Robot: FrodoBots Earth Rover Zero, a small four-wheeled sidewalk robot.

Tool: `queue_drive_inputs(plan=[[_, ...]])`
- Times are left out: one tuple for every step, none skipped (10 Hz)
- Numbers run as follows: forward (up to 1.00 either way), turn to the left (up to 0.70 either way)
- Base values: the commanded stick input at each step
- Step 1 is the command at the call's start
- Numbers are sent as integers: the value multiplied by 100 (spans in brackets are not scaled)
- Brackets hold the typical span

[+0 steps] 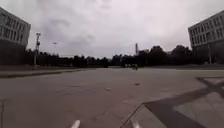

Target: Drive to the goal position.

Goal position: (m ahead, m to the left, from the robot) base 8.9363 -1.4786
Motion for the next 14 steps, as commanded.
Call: queue_drive_inputs(plan=[[70, 0], [70, 0], [70, 0], [70, 0], [70, 0], [70, 0], [70, 0], [70, 0], [70, 0], [70, 0], [70, 0], [70, 0], [70, 0], [70, 0]])
